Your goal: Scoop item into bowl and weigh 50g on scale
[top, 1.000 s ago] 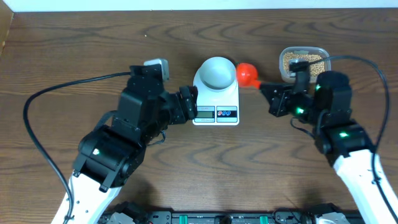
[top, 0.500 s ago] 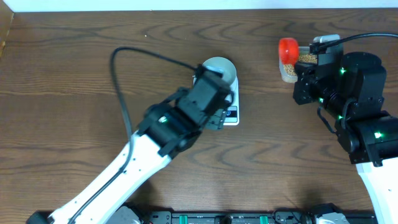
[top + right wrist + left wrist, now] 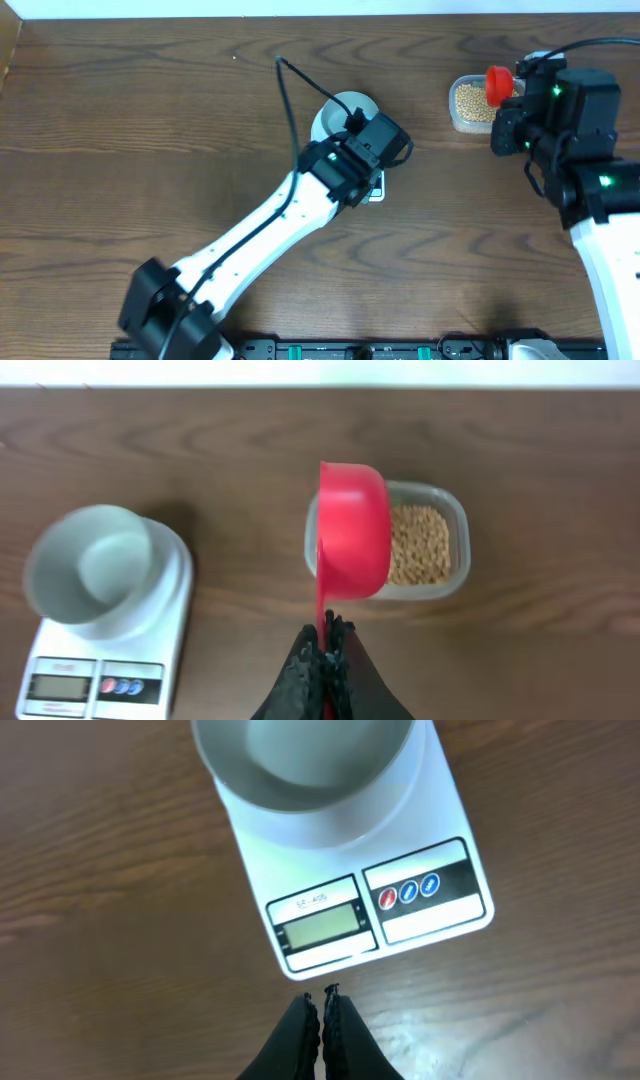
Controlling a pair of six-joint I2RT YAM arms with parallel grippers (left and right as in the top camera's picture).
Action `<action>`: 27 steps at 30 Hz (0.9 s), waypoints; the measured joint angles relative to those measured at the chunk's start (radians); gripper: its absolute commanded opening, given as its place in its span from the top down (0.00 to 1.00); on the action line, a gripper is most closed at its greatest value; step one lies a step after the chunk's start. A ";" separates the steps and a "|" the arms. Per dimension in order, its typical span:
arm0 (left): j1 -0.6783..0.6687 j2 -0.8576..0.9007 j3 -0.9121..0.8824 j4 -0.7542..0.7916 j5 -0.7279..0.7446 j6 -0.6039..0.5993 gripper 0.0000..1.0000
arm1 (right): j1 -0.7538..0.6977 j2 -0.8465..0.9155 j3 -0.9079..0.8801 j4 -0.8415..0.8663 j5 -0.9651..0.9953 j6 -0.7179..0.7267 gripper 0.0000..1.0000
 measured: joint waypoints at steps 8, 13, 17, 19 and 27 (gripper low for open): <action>0.049 0.076 -0.047 0.128 0.097 -0.013 0.93 | -0.021 0.058 0.000 0.005 0.006 -0.003 0.99; 0.135 0.082 -0.097 0.200 0.193 0.021 0.93 | -0.048 0.058 0.000 0.033 0.006 -0.003 0.99; 0.163 0.082 -0.103 0.235 0.244 0.074 0.93 | -0.056 0.058 0.000 0.060 0.006 -0.003 0.99; 0.158 0.082 -0.113 0.245 0.256 0.097 0.93 | -0.056 0.058 0.000 0.074 0.006 -0.003 0.99; 0.148 0.097 -0.187 0.296 0.281 0.150 0.93 | -0.056 0.058 0.000 0.101 0.006 -0.003 0.99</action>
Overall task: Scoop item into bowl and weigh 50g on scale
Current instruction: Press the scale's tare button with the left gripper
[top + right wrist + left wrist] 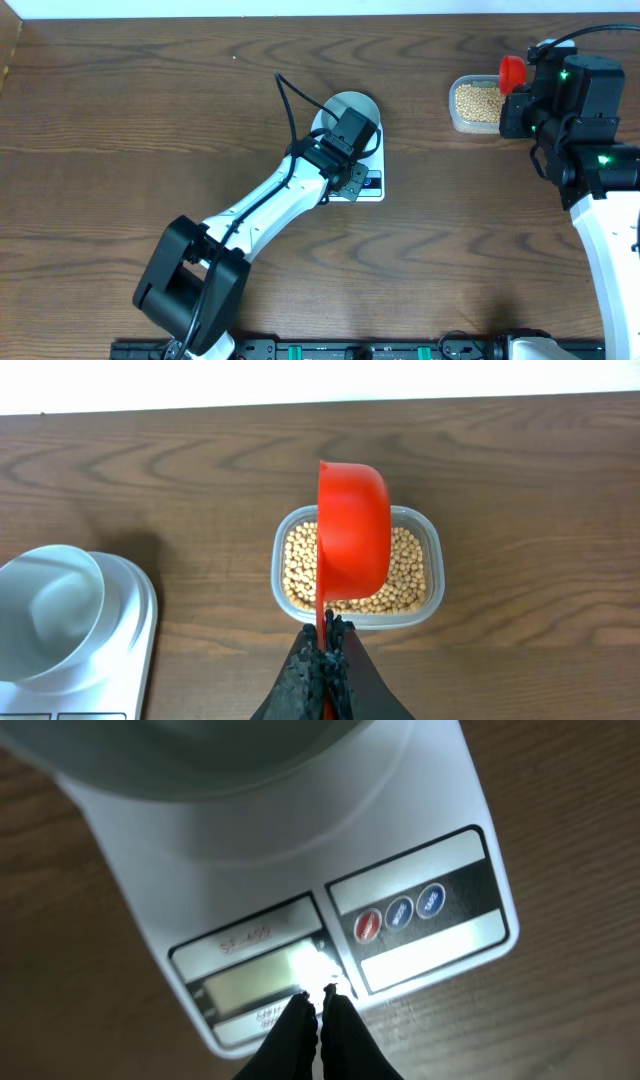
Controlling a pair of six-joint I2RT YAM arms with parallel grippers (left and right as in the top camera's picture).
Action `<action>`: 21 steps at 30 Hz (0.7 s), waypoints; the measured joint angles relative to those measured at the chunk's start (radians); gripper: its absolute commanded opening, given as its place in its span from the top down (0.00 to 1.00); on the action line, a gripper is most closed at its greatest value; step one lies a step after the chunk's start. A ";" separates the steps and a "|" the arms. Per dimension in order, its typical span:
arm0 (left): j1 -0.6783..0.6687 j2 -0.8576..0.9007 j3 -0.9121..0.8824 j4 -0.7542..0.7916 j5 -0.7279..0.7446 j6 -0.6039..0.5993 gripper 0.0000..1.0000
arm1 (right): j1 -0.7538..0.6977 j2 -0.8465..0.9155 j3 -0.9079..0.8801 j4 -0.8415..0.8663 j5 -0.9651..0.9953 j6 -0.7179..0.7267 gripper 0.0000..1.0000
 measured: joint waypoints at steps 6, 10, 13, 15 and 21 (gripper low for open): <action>-0.032 0.029 -0.011 0.066 0.000 0.068 0.93 | 0.000 0.000 0.000 0.002 0.000 0.000 0.99; -0.051 0.077 -0.011 0.084 0.004 0.089 0.93 | 0.000 0.000 0.000 0.002 0.000 0.000 0.99; -0.051 0.121 -0.011 0.084 0.004 0.100 0.93 | 0.000 0.000 0.000 0.002 0.000 0.000 0.99; -0.050 0.131 -0.011 0.089 0.007 0.103 0.93 | 0.000 0.000 0.000 0.002 0.000 0.000 0.99; -0.050 0.130 -0.011 0.103 -0.013 0.104 0.93 | 0.000 0.000 0.000 0.003 0.000 0.000 0.99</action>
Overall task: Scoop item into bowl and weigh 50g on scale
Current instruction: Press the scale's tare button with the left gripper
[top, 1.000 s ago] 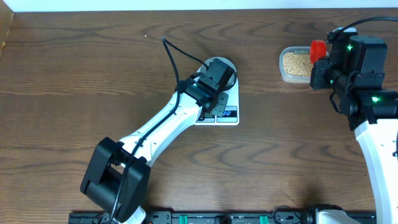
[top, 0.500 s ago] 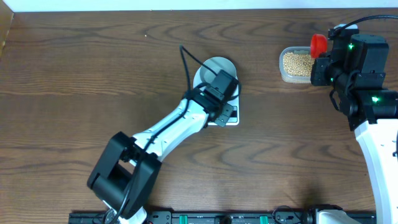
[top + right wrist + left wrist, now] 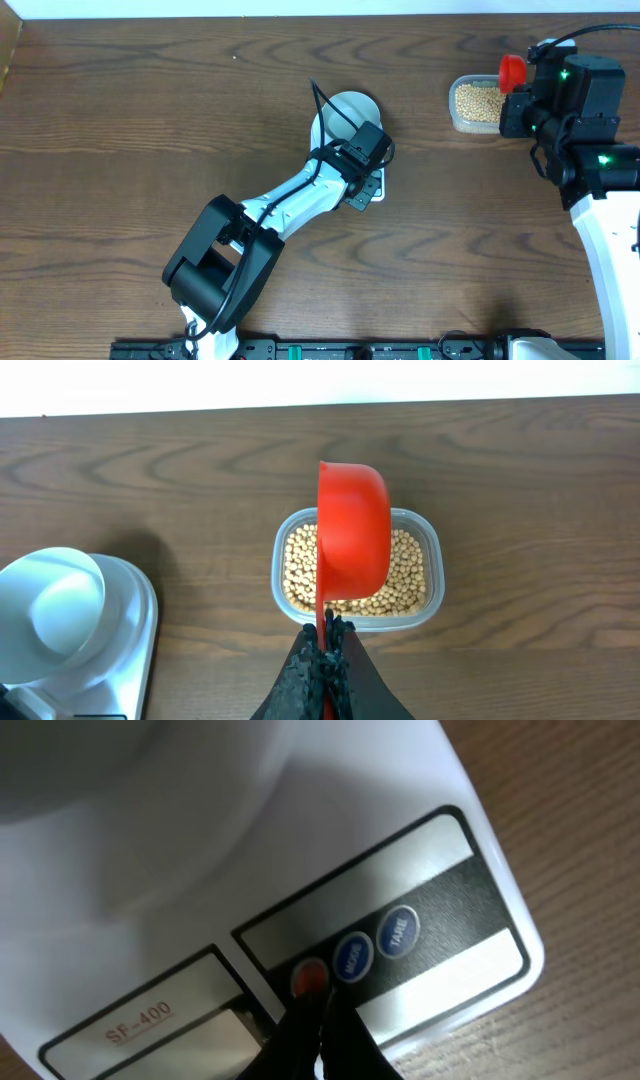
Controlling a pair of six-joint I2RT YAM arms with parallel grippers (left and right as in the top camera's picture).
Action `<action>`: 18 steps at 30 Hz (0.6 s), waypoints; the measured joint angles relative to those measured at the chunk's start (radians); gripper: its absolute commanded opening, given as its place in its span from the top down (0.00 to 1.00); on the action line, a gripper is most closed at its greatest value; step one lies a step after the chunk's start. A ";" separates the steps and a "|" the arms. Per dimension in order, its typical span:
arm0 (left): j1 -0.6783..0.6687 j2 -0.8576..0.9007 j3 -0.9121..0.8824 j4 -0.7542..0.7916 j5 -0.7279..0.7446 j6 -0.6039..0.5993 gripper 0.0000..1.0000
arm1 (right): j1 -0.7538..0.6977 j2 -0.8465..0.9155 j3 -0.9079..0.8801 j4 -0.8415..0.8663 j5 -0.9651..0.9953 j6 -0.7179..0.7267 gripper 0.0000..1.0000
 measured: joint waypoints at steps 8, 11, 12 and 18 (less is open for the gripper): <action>0.000 0.000 0.000 0.037 -0.011 0.000 0.93 | 0.000 0.000 0.000 0.002 0.000 0.000 0.99; 0.000 0.000 0.000 0.045 -0.015 0.000 0.93 | 0.000 0.000 0.000 0.003 0.000 0.000 0.99; 0.000 0.000 0.000 0.046 -0.016 0.000 0.93 | 0.000 0.000 0.000 0.003 0.000 0.000 0.99; 0.000 0.003 0.000 0.047 -0.030 0.000 0.93 | 0.000 0.000 0.000 0.003 0.000 0.000 0.99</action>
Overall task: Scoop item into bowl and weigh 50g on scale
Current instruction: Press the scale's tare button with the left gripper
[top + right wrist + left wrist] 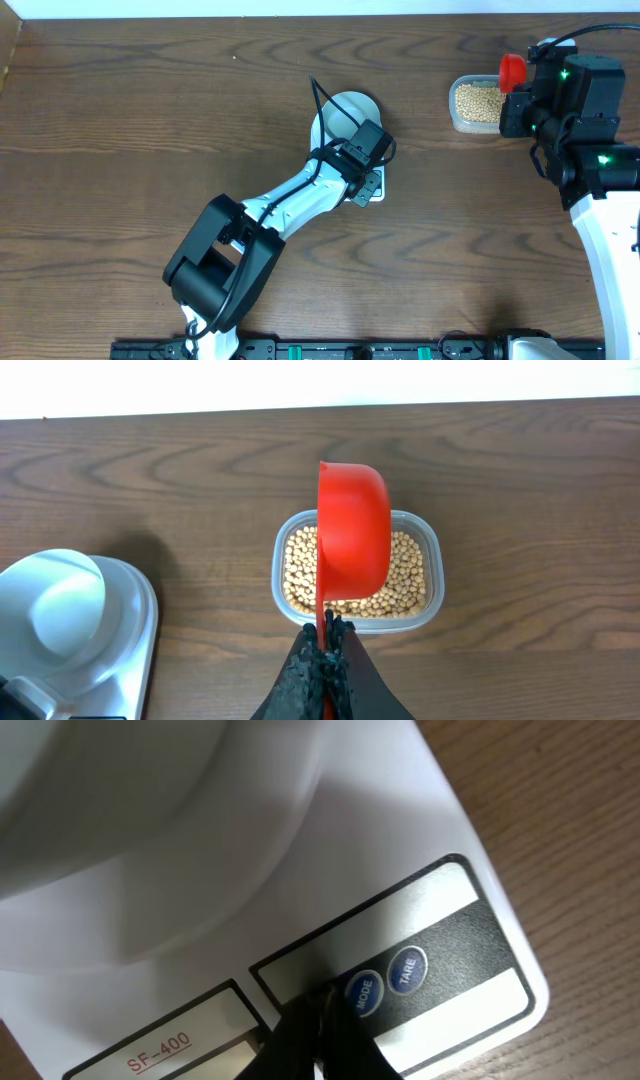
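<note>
The white scale (420,840) fills the left wrist view, with the grey bowl (90,790) on its platform. My left gripper (322,996) is shut, its tips down on the button panel just left of the blue MODE button (361,992); the red button is hidden under them. My right gripper (326,623) is shut on the handle of the red scoop (354,540), held tilted over the clear tub of soybeans (415,575). From overhead, the scoop (512,68) is at the tub's (474,102) right edge, far right of the bowl (345,106).
The blue TARE button (406,967) sits right of MODE, and the "SF-400" display label (158,1045) lies left of my fingers. The left arm's cable (322,100) arches over the bowl. A wooden table (150,130) carries everything; its far edge meets a white wall.
My left fingertips have shifted slightly and now cover the red button, which still showed partly at their tips before. The right arm, scoop and tub have not moved.
First my shut left gripper hung over the table in front of the scale, and the scoop was at the tub's left side. Then the left tips were over the display and the scoop centred over the beans. After that the tips reached the red button, now covered.
</note>
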Controlling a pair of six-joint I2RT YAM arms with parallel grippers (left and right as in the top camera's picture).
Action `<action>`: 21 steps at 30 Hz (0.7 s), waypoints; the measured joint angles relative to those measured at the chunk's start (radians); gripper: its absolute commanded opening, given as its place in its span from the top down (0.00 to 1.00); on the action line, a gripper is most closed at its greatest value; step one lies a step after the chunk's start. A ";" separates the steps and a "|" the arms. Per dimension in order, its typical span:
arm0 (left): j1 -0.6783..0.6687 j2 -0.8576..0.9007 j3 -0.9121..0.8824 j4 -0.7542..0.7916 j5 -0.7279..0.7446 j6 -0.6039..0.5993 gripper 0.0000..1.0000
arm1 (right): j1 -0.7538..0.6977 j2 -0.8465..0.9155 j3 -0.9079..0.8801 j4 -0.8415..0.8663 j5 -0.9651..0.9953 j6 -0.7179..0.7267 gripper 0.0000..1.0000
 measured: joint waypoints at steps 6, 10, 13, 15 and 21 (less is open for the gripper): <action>0.000 0.000 0.000 0.001 -0.018 0.000 0.93 | 0.000 0.000 0.000 0.000 0.000 0.000 0.99; 0.000 0.000 -0.004 0.005 -0.022 0.000 0.93 | 0.000 0.000 0.000 0.000 0.000 0.000 0.99; 0.000 0.000 -0.010 0.008 -0.023 0.000 0.93 | 0.000 0.000 0.000 0.000 0.000 0.000 0.99; 0.000 0.000 -0.010 0.010 -0.021 0.000 0.93 | 0.000 0.000 0.000 0.000 0.000 0.000 0.99; 0.000 0.005 -0.011 0.026 -0.009 0.000 0.93 | 0.000 0.000 0.000 0.000 0.000 0.000 0.99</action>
